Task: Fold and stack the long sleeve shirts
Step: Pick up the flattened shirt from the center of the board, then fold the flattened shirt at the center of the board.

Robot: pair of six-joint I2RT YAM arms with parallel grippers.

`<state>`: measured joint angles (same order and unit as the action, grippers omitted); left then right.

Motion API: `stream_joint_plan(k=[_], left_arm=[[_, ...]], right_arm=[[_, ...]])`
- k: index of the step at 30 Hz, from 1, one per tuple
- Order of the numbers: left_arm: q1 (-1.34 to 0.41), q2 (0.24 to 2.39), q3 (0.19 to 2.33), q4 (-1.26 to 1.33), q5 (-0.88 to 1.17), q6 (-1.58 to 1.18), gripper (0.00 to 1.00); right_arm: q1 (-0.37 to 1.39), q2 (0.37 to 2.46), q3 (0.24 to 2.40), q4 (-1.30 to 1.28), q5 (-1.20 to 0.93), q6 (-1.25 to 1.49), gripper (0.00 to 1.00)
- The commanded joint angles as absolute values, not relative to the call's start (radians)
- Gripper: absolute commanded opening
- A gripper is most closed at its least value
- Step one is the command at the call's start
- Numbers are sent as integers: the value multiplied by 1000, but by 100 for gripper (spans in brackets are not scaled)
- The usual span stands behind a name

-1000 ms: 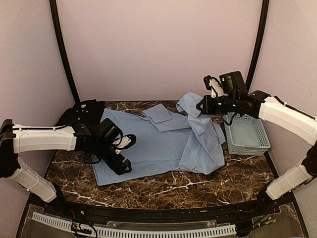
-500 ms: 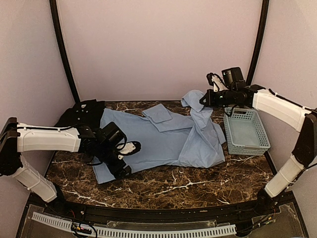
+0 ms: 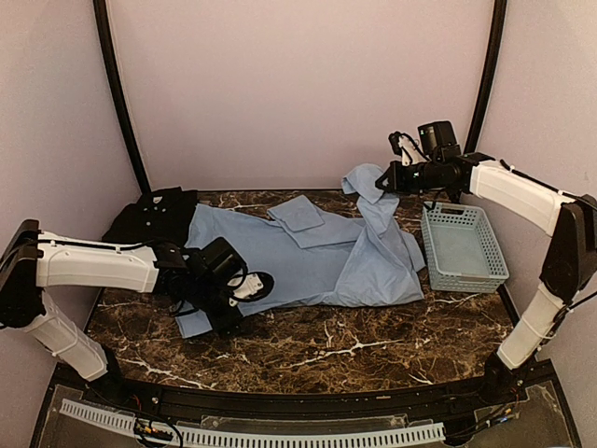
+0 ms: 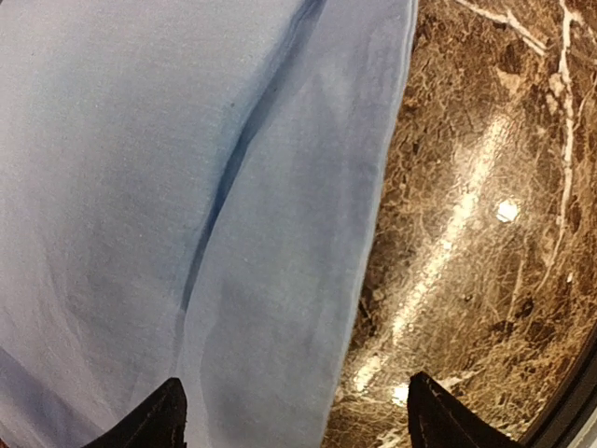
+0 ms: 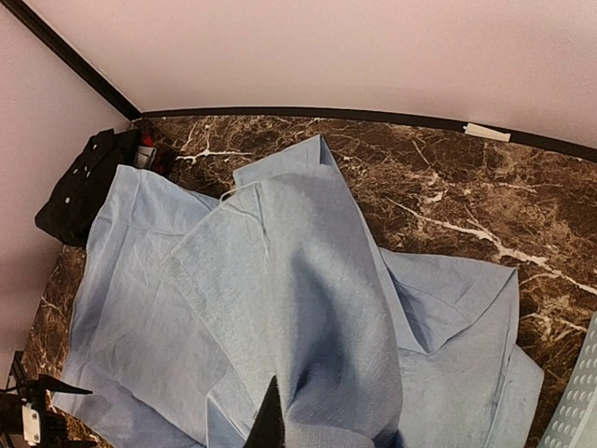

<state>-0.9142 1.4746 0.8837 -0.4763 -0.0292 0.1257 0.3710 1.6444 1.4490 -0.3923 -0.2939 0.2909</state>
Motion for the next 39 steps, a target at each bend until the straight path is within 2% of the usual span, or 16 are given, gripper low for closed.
stream_joint_plan(k=[1, 3, 7, 11, 20, 32, 36, 39], left_arm=[[-923, 1510, 885, -495, -132, 136, 71], [-923, 1525, 892, -509, -161, 130, 59], [-923, 1531, 900, -530, -197, 118, 44], [-923, 1506, 904, -540, -197, 115, 33], [-922, 1511, 911, -549, -260, 135, 17], [-852, 1507, 954, -550, -323, 177, 15], [-774, 1548, 987, -557, -328, 159, 19], [-734, 1572, 1009, -556, -329, 149, 26]], right_arm=[[357, 1657, 1479, -369, -311, 274, 0], [354, 1656, 1479, -370, -313, 272, 0], [350, 1658, 1480, -375, -314, 268, 0], [347, 1658, 1485, -387, -304, 261, 0], [330, 1643, 1507, -425, -275, 241, 0], [324, 1672, 1559, -428, -242, 212, 0], [324, 1702, 1592, -421, -252, 204, 0], [323, 1731, 1614, -419, -246, 193, 0]])
